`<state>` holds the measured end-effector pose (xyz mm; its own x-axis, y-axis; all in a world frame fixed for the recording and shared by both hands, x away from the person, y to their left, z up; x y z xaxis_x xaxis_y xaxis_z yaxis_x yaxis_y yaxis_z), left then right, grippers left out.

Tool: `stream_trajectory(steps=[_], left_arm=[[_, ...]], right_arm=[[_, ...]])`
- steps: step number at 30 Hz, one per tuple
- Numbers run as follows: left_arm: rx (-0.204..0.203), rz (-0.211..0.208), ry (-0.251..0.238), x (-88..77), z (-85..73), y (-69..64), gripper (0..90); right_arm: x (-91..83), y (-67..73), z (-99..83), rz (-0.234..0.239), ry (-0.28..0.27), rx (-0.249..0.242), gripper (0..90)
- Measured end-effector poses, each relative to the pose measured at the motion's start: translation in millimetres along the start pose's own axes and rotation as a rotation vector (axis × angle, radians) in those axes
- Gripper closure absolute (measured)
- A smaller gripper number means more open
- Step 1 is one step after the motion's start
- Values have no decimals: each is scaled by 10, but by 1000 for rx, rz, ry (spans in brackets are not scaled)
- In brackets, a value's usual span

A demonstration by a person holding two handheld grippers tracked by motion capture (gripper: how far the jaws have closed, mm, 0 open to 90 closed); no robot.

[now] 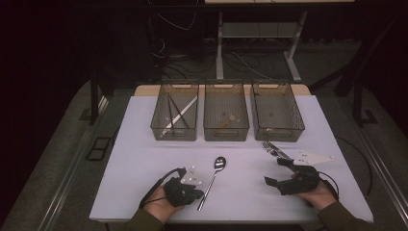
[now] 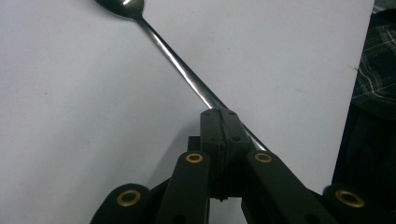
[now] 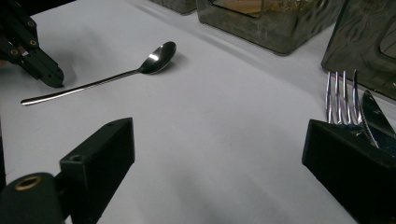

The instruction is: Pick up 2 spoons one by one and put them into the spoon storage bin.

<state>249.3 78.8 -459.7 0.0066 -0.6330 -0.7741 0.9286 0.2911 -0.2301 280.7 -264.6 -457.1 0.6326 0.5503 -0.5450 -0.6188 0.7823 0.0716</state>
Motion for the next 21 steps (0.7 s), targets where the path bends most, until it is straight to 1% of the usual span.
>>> stream_trajectory(steps=[1, 3, 5, 7, 10, 11, 14, 17, 18, 20, 21], left_arm=[[16, 3, 6, -6, 1, 12, 898], [20, 4, 1, -5, 3, 28, 898], [2, 25, -8, -10, 23, 57, 897], [-13, 48, -45, -37, 88, 141, 896], [-45, 80, -100, -49, 217, 322, 897], [-48, 88, -108, -41, 254, 380, 897], [-51, 125, -113, 9, 369, 545, 897], [-68, 141, -128, 84, 475, 675, 897], [-66, 148, -121, 104, 503, 715, 897], [-79, 148, -133, 155, 556, 772, 897], [-81, 151, -130, 176, 579, 794, 897]], right_arm=[[0, 0, 0, 0, 0, 1, 95], [1, -2, 2, 0, -1, 2, 95], [2, 0, 1, 0, 1, 1, 95], [9, 1, -2, 1, 2, -2, 95], [15, 0, -1, 0, 5, -4, 95], [16, 0, -1, 0, 5, -4, 95], [18, 1, -2, -1, 9, -4, 95], [20, -2, -2, -1, 8, -1, 95], [19, -2, -2, -1, 9, -1, 95], [17, -4, -2, 1, 7, -1, 95], [17, -5, -2, 1, 7, -1, 95]])
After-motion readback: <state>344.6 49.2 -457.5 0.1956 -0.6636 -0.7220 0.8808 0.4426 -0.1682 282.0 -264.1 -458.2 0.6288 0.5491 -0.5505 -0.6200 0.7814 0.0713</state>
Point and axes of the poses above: each handheld gripper's, and its own axes: x roughly forward along the jaws, z roughly out of its top, y roughly to its left, the point moved 3 cm from there along x, roughly forward along the jaws, and after that the axes turned 12 degrees about -z, right-handed, at the moved point
